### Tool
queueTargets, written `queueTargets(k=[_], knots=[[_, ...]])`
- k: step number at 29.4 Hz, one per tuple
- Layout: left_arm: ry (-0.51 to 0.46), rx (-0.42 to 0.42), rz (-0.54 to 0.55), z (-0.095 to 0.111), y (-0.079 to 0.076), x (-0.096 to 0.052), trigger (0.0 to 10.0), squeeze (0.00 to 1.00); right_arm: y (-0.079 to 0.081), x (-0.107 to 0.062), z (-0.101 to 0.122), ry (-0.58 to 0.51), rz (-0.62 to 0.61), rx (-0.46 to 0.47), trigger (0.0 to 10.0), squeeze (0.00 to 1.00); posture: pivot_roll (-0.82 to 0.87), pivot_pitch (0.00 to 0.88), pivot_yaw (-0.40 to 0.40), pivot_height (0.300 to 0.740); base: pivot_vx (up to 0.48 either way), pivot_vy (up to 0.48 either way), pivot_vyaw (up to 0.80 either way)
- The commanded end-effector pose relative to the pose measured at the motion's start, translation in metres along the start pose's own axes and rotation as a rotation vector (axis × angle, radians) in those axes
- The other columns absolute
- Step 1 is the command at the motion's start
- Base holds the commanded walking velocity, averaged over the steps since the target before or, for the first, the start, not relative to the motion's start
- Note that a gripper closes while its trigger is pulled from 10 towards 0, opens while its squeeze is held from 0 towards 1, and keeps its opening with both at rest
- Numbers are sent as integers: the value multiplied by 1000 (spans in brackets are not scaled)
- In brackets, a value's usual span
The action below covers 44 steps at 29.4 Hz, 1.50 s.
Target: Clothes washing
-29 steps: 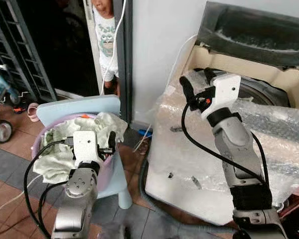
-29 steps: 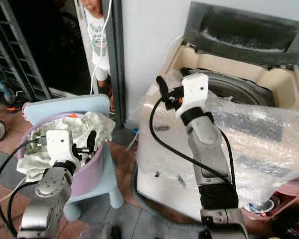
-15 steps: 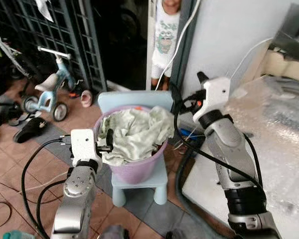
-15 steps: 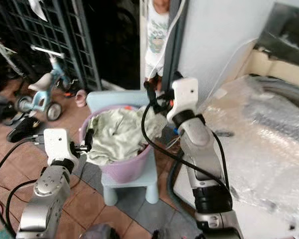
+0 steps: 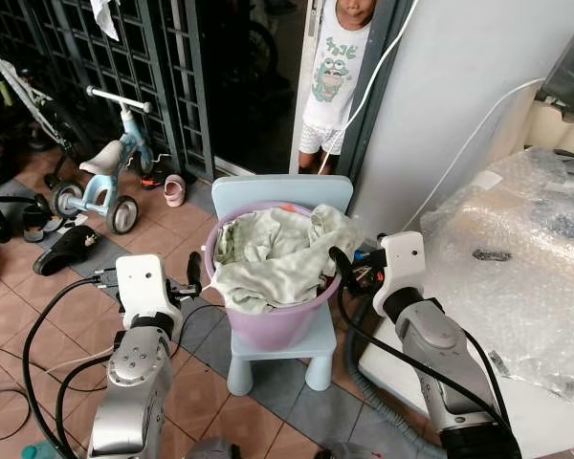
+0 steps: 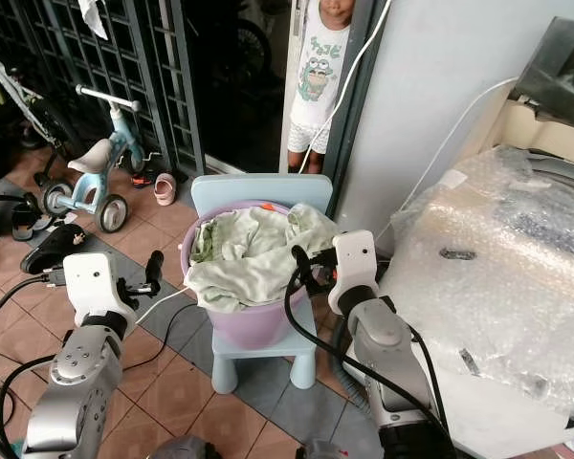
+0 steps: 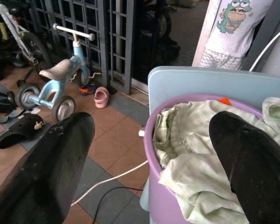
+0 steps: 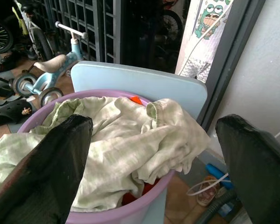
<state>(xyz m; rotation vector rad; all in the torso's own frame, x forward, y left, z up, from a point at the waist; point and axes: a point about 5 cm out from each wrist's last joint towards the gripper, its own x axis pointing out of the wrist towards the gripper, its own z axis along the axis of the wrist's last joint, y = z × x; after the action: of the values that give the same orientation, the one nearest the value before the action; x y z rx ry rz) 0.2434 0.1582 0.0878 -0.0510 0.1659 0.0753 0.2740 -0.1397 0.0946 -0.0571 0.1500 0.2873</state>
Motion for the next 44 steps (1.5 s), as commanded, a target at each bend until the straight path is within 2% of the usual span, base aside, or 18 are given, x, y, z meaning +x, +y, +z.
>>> queueTargets(k=[1, 3, 4, 5, 6, 7, 12, 14, 18, 25, 28, 36, 37, 42, 43, 44], knots=[[-3, 0, -11, 2, -1, 2, 10000, 0, -3, 2, 2, 9, -15, -21, 10000, 0, 8, 0, -23, 740, 398, 0, 0], [-3, 0, -11, 2, -1, 2, 10000, 0, -4, 3, 2, 12, -23, -41, 10000, 0, 8, 0, -23, 740, 401, 0, 0], [-4, 0, -13, 2, -1, 2, 10000, 0, -4, 5, 3, 14, -43, -122, 10000, 0, 8, 0, -22, 740, 398, 0, 0], [-4, 0, -13, 2, -1, 2, 10000, 0, -4, 5, 3, 13, -47, -143, 10000, 0, 8, 0, -22, 740, 398, 0, 0], [-4, 0, -13, 2, -2, 2, 10000, 0, 1, 7, 3, 9, -2, -65, 10000, 0, 10, 0, -24, 740, 405, 0, 0], [-4, 0, -13, 2, -2, 2, 10000, 0, 2, 7, 4, 7, 3, -54, 10000, 0, 9, 0, -24, 740, 405, 0, 0], [-6, -1, -10, 2, -2, 2, 10000, 0, 7, 12, 8, -19, 14, -96, 10000, 0, 12, 0, -27, 740, 405, 0, 0], [-10, -6, -8, 3, -3, 2, 10000, 0, 14, 11, 3, 37, 100, -70, 10000, 0, 13, 0, -29, 740, 407, 0, 0], [-6, -16, 2, 3, -3, 1, 10000, 0, 19, 12, 6, 14, 142, -102, 10000, 0, 20, 0, -34, 740, 383, 0, 0], [4, -32, 23, 2, -5, 1, 10000, 0, 24, 14, 5, 24, 172, -86, 10000, 0, 28, 0, -37, 740, 0, 0, 800], [12, -38, 39, 1, -4, 1, 10000, 0, 25, 15, 1, 57, 183, -89, 10000, 0, 30, 0, -43, 740, 0, 0, 800], [19, -25, 60, 4, -2, -1, 10000, 0, 18, 23, -12, 161, 139, -125, 10000, 0, 67, 0, -47, 740, 0, 0, 0], [25, -22, 63, 5, 0, -2, 10000, 0, 15, 26, -16, 200, 121, -145, 10000, 0, 80, 0, -46, 740, 0, 0, 0], [58, 38, 57, 8, 4, -6, 10000, 0, 7, 34, -21, 282, 82, -188, 10000, 0, 114, 54, -48, 740, 0, 0, 0], [60, 67, 44, 8, 7, -11, 10000, 0, 4, 36, -30, 352, 85, -209, 10000, 0, 108, 64, -51, 740, 0, 0, 0], [63, 73, 38, 6, 9, -16, 10000, 0, 3, 37, -34, 378, 83, -207, 10000, 0, 108, 70, -48, 740, 0, 0, 0]])
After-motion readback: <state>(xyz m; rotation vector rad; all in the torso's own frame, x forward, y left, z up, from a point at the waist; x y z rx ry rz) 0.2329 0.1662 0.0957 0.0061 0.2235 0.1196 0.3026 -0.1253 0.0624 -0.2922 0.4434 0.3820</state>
